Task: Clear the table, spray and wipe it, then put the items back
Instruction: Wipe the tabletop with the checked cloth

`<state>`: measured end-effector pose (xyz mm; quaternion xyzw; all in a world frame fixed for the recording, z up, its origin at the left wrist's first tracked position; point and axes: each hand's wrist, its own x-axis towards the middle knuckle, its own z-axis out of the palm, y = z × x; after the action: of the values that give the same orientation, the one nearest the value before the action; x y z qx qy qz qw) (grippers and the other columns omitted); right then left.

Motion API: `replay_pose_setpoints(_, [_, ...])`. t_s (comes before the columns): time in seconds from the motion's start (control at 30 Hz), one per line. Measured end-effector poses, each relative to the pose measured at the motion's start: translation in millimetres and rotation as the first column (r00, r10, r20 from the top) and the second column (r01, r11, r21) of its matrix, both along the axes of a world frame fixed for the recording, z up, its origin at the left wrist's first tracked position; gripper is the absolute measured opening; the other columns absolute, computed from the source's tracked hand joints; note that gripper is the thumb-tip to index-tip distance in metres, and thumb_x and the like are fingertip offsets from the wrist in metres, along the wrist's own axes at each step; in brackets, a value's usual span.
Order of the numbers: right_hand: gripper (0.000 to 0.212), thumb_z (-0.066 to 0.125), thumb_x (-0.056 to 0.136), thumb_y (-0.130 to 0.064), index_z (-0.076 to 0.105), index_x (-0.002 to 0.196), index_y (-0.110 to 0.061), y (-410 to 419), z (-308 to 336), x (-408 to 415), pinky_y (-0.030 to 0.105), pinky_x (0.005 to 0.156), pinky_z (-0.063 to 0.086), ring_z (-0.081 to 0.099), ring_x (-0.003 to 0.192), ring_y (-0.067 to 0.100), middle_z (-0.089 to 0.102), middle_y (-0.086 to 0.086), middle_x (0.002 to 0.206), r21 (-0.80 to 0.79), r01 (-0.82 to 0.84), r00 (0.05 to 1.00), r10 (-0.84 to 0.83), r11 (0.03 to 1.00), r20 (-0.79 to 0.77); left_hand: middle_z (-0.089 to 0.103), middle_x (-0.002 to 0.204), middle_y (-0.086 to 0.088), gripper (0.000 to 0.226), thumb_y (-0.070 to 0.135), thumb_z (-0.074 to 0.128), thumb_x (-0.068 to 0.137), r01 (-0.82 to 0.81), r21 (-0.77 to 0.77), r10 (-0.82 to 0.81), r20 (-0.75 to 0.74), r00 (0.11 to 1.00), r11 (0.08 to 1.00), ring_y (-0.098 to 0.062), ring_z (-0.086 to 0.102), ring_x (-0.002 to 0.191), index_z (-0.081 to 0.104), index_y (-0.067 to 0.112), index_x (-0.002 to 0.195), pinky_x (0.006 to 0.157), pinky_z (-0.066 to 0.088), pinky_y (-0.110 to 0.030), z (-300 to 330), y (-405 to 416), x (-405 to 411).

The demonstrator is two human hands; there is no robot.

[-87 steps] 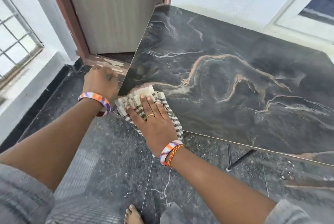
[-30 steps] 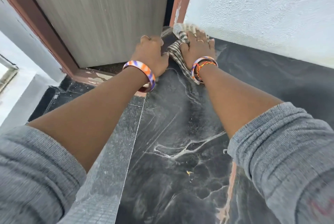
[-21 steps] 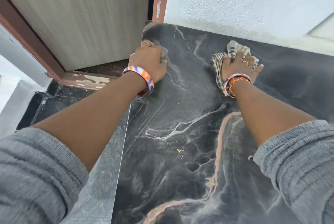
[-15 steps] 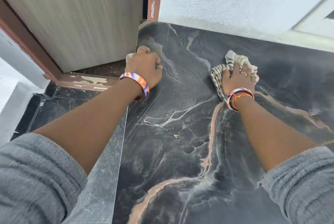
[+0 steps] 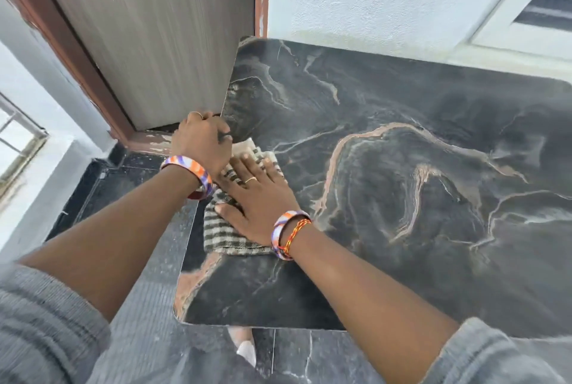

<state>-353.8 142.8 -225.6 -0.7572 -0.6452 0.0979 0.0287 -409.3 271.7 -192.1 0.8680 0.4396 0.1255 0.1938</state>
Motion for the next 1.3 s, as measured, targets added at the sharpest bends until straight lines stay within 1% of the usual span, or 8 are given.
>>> replay_pose_setpoints(0.17, [0.055, 0.03, 0.097, -0.046, 0.019, 0.148, -0.032, -88, -5, -36, 0.039, 0.118, -0.005, 0.002, 0.148, 0.02, 0.009, 0.001, 0.16, 0.021, -0.004, 1.0, 0.005, 1.0, -0.016, 0.045, 0.137, -0.017, 0.028, 0.017, 0.054, 0.086, 0.039, 0.021, -0.039, -0.029, 0.999, 0.999, -0.037, 0.049, 0.121, 0.065, 0.013, 0.111, 0.105, 0.04, -0.043, 0, -72, -25])
replay_pose_setpoints(0.37, [0.053, 0.026, 0.098, -0.047, 0.019, 0.148, -0.033, -182, -3, 9, 0.041, 0.121, -0.003, 0.004, 0.148, 0.016, 0.01, -0.002, 0.16, 0.041, 0.389, 0.921, -0.387, 0.92, -0.041, 0.042, 0.141, -0.012, 0.027, 0.019, 0.054, 0.086, 0.146, 0.019, -0.145, -0.053, 0.988, 0.989, -0.035, 0.047, 0.123, 0.065, 0.015, 0.111, 0.105, 0.039, -0.042, 3, -150, -20])
replay_pose_setpoints(0.47, [0.053, 0.024, 0.098, -0.048, 0.015, 0.148, -0.035, -239, -3, 54, 0.043, 0.12, -0.002, 0.003, 0.148, 0.016, 0.006, -0.005, 0.16, 0.028, 0.627, 0.779, -0.626, 0.779, -0.024, 0.043, 0.141, -0.012, 0.028, 0.019, 0.054, 0.086, 0.24, 0.02, -0.237, -0.081, 0.968, 0.971, -0.035, 0.047, 0.124, 0.065, 0.015, 0.111, 0.105, 0.039, -0.043, 3, -181, -11])
replay_pose_setpoints(0.63, [0.055, 0.022, 0.097, -0.047, 0.016, 0.15, -0.031, -329, -2, 116, 0.047, 0.119, -0.001, 0.003, 0.148, 0.022, 0.005, 0.001, 0.16, 0.001, 0.916, 0.401, -0.916, 0.401, -0.021, 0.042, 0.141, -0.011, 0.029, 0.021, 0.053, 0.088, 0.335, 0.015, -0.332, -0.102, 0.938, 0.942, -0.033, 0.044, 0.126, 0.063, 0.015, 0.115, 0.104, 0.038, -0.04, 5, -215, 0])
replay_pose_setpoints(0.77, [0.056, 0.022, 0.098, -0.044, 0.014, 0.15, -0.027, -325, 0, 119, 0.05, 0.118, -0.001, 0.001, 0.148, 0.025, 0.004, 0.005, 0.16, -0.021, 0.952, 0.304, -0.953, 0.304, 0.008, 0.041, 0.142, -0.011, 0.03, 0.019, 0.052, 0.088, 0.335, 0.016, -0.331, -0.109, 0.937, 0.942, -0.034, 0.044, 0.126, 0.063, 0.014, 0.115, 0.105, 0.036, -0.04, 5, -216, 0])
replay_pose_setpoints(0.9, [0.057, 0.024, 0.097, -0.044, 0.008, 0.15, -0.031, -280, 3, 90, 0.05, 0.117, -0.003, -0.002, 0.148, 0.026, 0.001, 0.006, 0.16, -0.006, 0.855, 0.518, -0.855, 0.518, 0.008, 0.042, 0.141, -0.012, 0.029, 0.019, 0.053, 0.088, 0.315, 0.023, -0.311, -0.098, 0.945, 0.949, -0.035, 0.044, 0.125, 0.063, 0.014, 0.114, 0.105, 0.036, -0.04, 3, -208, 11])
replay_pose_setpoints(1.07, [0.058, 0.029, 0.096, -0.045, 0.015, 0.149, -0.03, -206, 1, 38, 0.053, 0.118, -0.004, 0.002, 0.148, 0.025, 0.006, 0.006, 0.16, 0.054, 0.482, 0.876, -0.481, 0.875, -0.017, 0.043, 0.14, -0.016, 0.029, 0.014, 0.053, 0.086, 0.274, 0.035, -0.271, -0.081, 0.959, 0.961, -0.037, 0.042, 0.127, 0.064, 0.011, 0.112, 0.106, 0.037, -0.044, -5, -195, 37])
replay_pose_setpoints(1.3, [0.055, 0.035, 0.093, -0.047, 0.029, 0.146, -0.029, -150, -8, 92, 0.05, 0.119, -0.004, 0.003, 0.148, 0.019, 0.011, 0.001, 0.159, 0.081, 0.229, 0.971, -0.221, 0.97, -0.09, 0.047, 0.137, -0.019, 0.034, 0.01, 0.051, 0.083, 0.229, 0.068, -0.221, -0.105, 0.97, 0.971, -0.039, 0.042, 0.127, 0.063, 0.01, 0.115, 0.107, 0.037, -0.044, -10, -158, 112])
